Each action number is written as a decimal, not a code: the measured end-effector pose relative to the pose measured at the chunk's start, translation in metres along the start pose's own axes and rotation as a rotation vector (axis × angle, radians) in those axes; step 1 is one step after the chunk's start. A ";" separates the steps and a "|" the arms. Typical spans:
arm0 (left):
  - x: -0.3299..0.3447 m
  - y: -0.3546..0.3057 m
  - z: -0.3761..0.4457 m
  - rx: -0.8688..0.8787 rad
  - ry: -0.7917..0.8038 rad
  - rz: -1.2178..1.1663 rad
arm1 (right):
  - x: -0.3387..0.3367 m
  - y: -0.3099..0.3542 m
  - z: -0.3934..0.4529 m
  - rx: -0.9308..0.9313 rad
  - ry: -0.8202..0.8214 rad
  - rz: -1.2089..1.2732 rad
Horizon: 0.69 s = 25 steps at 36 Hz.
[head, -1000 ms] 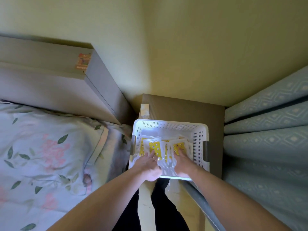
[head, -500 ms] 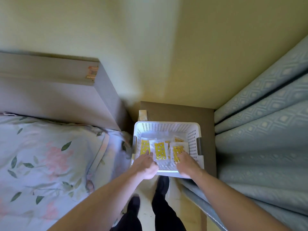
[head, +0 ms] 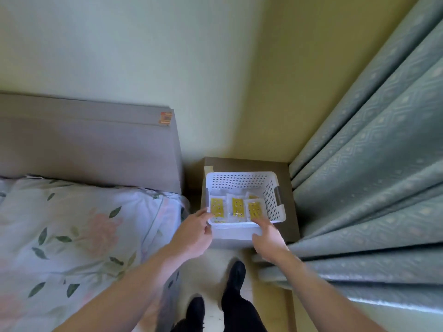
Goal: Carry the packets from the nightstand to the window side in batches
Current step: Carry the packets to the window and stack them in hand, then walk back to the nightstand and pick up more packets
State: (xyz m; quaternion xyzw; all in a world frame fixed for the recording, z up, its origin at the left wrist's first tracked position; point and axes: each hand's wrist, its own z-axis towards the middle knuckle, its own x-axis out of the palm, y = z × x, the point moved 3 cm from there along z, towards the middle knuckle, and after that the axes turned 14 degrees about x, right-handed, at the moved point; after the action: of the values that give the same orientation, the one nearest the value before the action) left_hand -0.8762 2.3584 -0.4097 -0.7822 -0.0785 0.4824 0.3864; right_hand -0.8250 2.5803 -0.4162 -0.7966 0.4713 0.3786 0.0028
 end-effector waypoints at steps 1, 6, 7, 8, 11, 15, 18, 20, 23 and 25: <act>-0.008 -0.006 -0.016 0.018 -0.026 0.012 | 0.002 0.001 -0.017 -0.040 -0.007 0.030; -0.035 -0.014 -0.095 0.012 -0.111 0.010 | 0.005 -0.001 -0.099 -0.175 0.007 0.164; -0.039 -0.015 -0.111 -0.001 -0.118 0.011 | 0.006 -0.003 -0.113 -0.201 0.006 0.159; -0.042 -0.014 -0.127 -0.015 -0.130 0.010 | 0.006 -0.003 -0.127 -0.226 -0.009 0.144; -0.050 -0.020 -0.172 -0.036 -0.192 0.018 | 0.007 -0.005 -0.160 -0.282 -0.052 0.082; -0.047 -0.030 -0.228 -0.071 -0.288 -0.008 | 0.012 -0.011 -0.202 -0.348 -0.051 0.047; -0.037 -0.044 -0.271 -0.091 -0.346 0.018 | 0.021 -0.020 -0.230 -0.433 -0.034 -0.005; -0.025 -0.052 -0.302 -0.123 -0.360 0.017 | 0.029 -0.029 -0.248 -0.484 -0.035 -0.038; -0.002 -0.059 -0.353 -0.175 -0.384 0.026 | 0.049 -0.048 -0.278 -0.555 0.004 -0.080; 0.016 -0.061 -0.388 -0.217 -0.386 0.031 | 0.064 -0.062 -0.297 -0.599 0.034 -0.123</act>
State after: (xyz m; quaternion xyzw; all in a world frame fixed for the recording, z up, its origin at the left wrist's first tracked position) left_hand -0.5359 2.2032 -0.2877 -0.7133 -0.1907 0.6179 0.2704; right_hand -0.5827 2.4595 -0.2654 -0.7952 0.2897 0.4863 -0.2171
